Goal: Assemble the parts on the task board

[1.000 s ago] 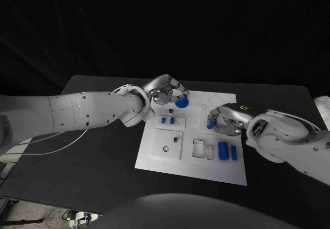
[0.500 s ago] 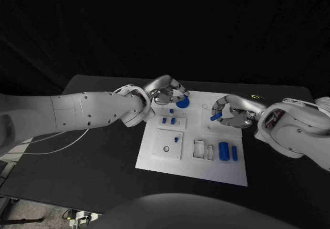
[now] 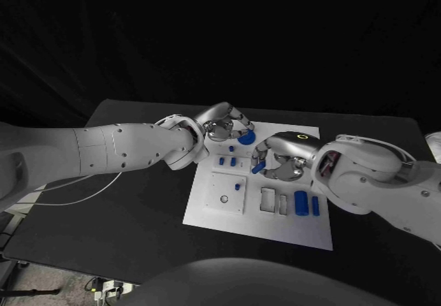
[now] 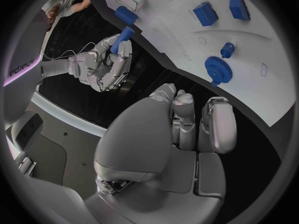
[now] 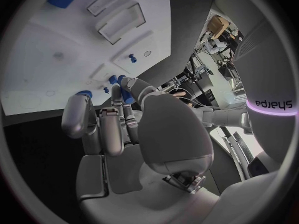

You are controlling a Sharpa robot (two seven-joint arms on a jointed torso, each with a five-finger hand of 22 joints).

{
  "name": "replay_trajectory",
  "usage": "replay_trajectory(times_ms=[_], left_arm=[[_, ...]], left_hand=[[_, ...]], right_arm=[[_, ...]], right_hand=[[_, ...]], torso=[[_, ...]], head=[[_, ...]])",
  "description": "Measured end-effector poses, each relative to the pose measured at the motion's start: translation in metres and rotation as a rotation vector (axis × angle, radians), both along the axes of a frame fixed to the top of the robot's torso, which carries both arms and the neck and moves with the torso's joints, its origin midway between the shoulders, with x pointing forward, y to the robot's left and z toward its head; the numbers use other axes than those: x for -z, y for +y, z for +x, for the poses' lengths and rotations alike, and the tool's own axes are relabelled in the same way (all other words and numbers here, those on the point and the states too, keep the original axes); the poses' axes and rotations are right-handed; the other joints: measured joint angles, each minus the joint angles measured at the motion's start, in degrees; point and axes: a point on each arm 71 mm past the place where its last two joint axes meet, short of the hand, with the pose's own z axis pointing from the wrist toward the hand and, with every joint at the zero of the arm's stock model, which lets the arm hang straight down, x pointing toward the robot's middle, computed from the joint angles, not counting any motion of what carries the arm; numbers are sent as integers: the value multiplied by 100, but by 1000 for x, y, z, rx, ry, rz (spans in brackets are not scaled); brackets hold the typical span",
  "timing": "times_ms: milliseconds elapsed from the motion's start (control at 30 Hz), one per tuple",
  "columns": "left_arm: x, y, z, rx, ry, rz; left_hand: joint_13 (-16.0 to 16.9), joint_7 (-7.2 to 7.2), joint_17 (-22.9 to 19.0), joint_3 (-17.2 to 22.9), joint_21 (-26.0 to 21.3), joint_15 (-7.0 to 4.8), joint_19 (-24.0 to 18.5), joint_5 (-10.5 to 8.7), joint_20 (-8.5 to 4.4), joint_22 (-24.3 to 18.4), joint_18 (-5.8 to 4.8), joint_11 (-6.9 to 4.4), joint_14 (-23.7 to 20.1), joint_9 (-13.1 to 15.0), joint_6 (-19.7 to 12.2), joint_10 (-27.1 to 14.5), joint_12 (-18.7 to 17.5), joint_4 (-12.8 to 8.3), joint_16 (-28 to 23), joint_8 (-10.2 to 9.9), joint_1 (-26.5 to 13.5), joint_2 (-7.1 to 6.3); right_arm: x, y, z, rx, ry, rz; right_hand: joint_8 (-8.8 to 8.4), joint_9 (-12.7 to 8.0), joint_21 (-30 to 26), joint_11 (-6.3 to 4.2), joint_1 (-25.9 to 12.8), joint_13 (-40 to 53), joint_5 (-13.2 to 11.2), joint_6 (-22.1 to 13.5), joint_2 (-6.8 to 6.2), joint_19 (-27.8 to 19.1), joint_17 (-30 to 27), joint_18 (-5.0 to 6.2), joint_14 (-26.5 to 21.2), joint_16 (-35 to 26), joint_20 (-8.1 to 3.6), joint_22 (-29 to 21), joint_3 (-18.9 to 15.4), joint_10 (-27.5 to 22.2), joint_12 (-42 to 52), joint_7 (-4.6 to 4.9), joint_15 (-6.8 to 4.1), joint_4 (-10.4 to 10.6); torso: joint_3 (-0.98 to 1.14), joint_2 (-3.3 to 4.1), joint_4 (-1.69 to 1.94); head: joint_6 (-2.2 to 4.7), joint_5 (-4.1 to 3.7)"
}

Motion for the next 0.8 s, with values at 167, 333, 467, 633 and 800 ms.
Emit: replay_trajectory(times_ms=[167, 333, 467, 633, 800], left_arm=[[1, -1, 1, -3, 2, 2], [2, -1, 3, -8, 3, 6], [2, -2, 4, -10, 4, 7], [2, -1, 5, -16, 4, 10], [3, -2, 7, -19, 4, 13]], left_hand=[[0, 0, 7, 0, 0, 0, 0, 0, 0, 0, 0, 3, 0, -1, 0, 3, 0, 0, 8, 0, 0, 0], [0, 21, 6, 24, 0, 0, 0, 0, 0, 0, 0, 3, 0, -1, 22, 3, 0, 24, 8, 0, -30, -30], [0, 22, 6, 36, 0, 0, 0, 0, 0, 0, 0, 3, 0, -1, 22, 3, 0, 12, 8, 0, -30, -30], [0, 21, 6, 41, 0, 0, 0, 0, 0, 0, 0, 2, 0, 0, 22, 3, 0, 6, 8, 0, -30, -30], [0, 21, 5, 51, 0, 0, 0, 0, 0, 0, 0, 2, 0, 0, 22, 2, 0, 16, 8, 0, -30, -30]], right_arm=[[0, 34, -15, -92, -30, -20], [2, 57, -28, -156, -63, -48], [5, 70, -37, -192, -86, -78], [7, 79, -43, -218, -114, -124], [9, 83, -47, -228, -135, -169]], right_hand=[[-1, -31, 0, 0, -30, -9, 0, -7, -30, 0, 0, 0, 0, 0, 0, 0, 0, 0, 5, 7, 0, 0], [-30, -48, 0, 0, -75, -22, -34, -7, -75, 0, 0, 0, 0, 0, 0, -1, 0, 0, -25, 6, 0, 0], [-67, -77, 0, 20, -75, -30, -35, 25, -75, 0, 0, 0, 0, 0, 0, -1, 37, 20, -25, -26, 0, -12], [-140, -103, 0, -12, -105, -44, -36, 47, -105, 1, 43, 0, 0, 0, 0, -1, 69, 96, -62, -48, 0, -27], [-199, -141, 43, -34, -129, -61, -59, 68, -129, 23, 108, 1, 34, 0, -22, -2, 108, 176, -93, -68, -34, -35]], torso=[[7, 13, 42], [8, 17, 68], [7, 16, 74], [7, 13, 67], [4, 10, 57]], head=[[0, 4], [0, 25], [0, 64], [0, 119], [0, 145]])
